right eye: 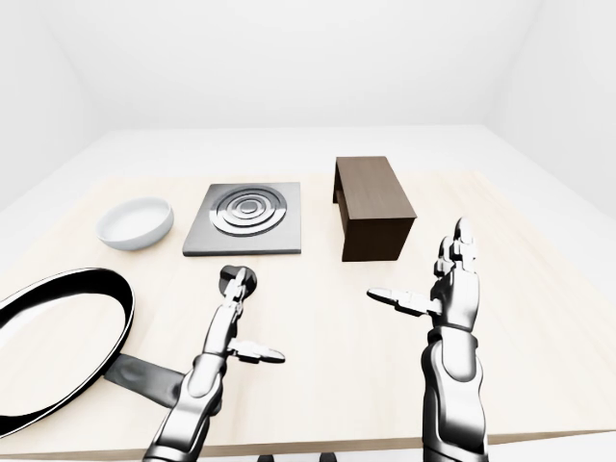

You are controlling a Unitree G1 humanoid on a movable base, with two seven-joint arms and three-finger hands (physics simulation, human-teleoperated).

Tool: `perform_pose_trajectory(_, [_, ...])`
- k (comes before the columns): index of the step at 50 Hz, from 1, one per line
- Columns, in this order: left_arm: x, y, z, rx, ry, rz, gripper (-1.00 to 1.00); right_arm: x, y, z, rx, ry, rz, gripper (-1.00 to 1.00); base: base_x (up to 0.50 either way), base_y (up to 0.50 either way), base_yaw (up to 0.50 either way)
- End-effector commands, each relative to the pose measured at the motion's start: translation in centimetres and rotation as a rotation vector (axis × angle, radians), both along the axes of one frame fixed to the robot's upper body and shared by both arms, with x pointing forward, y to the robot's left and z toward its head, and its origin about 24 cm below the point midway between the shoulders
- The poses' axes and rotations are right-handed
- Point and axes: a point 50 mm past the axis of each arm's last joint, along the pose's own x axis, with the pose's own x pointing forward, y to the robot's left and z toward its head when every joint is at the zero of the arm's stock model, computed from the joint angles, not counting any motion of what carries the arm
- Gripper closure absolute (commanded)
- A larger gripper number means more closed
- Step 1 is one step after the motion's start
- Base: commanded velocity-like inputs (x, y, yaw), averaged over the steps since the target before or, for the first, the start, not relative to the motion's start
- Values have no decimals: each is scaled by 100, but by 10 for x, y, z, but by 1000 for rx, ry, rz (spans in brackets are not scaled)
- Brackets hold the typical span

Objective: Turn on the stove.

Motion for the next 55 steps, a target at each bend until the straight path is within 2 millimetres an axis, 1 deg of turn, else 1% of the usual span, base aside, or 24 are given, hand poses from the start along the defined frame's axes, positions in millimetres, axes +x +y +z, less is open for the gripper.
perform_pose_trajectory(1, [5, -3, 5, -1, -22, -11, -100, 0, 0, -1, 3, 6, 1, -100, 0, 0, 0])
perform_pose_trajectory(8, [21, 2, 9, 2, -33, 11, -100, 0, 0, -2, 3, 6, 2, -100, 0, 0, 0])
perform_pose_trajectory(20, [39, 8, 14, -14, -38, 33, -100, 0, 1, -1, 3, 2, 3, -100, 0, 0, 0])
perform_pose_trajectory(23, [47, 10, 14, -17, -28, 43, -100, 0, 1, 0, 1, -1, 4, -100, 0, 0, 0])
perform_pose_trajectory(32, [59, 9, 12, -12, -2, 50, -100, 0, 1, 1, 1, -3, 4, -100, 0, 0, 0])
perform_pose_trajectory(42, [72, 8, 21, -53, -1, 56, -100, 0, 2, 4, -3, -17, 6, -100, 0, 0, 0])
perform_pose_trajectory(45, [76, 9, 20, -64, 11, 76, -100, 0, 1, 1, 1, -4, 6, -100, 0, 0, 0])
perform_pose_trajectory(50, [83, 17, 20, -75, 15, 160, -100, 1, 1, 1, 0, -5, 7, -100, 0, 0, 0])
perform_pose_trajectory(54, [89, 31, 14, -44, 45, 315, -100, 1, 2, -1, 1, 2, 8, -100, 0, 0, 0])
perform_pose_trajectory(55, [91, 36, 14, -28, 48, 382, -100, 1, 2, -1, 2, 6, 7, -100, 0, 0, 0])
